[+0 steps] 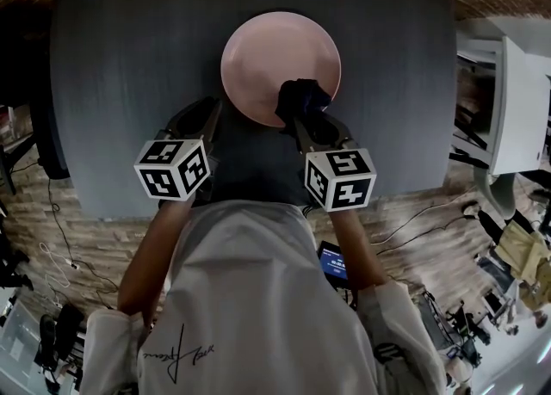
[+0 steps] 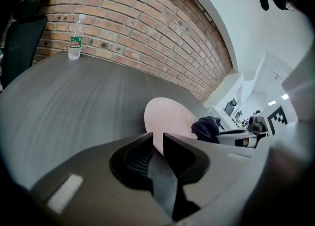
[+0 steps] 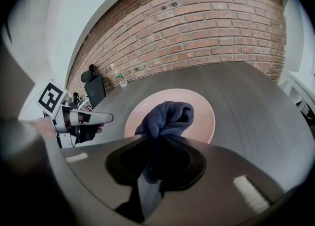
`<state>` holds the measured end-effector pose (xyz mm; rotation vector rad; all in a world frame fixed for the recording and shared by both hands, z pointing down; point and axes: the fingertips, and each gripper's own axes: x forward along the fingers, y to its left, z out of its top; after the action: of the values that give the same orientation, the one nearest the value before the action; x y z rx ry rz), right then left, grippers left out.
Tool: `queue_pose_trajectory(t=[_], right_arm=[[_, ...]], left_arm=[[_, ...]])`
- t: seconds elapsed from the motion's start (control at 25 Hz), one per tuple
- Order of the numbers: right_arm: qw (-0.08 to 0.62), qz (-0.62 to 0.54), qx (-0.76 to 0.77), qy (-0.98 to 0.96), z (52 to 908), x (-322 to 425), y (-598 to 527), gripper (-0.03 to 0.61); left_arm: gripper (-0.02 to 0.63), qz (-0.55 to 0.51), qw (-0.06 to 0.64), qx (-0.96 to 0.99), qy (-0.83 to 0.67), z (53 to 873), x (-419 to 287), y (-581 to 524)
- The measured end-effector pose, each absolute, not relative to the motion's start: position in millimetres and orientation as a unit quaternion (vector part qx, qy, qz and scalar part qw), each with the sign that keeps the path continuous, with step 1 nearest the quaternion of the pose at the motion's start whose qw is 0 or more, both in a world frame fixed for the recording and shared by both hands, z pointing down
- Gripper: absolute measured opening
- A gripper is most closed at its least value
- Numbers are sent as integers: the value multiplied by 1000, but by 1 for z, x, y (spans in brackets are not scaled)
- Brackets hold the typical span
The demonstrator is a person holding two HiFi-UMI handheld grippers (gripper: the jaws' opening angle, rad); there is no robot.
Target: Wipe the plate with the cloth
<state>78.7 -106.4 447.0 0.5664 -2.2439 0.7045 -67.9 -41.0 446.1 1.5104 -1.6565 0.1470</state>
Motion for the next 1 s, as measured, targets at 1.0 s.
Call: queue_pose_trajectory(t=[1.0], right_arm=[[403, 250, 232, -849, 480, 62, -120, 71]], left_arm=[[100, 39, 512, 603, -610, 498, -61, -56]])
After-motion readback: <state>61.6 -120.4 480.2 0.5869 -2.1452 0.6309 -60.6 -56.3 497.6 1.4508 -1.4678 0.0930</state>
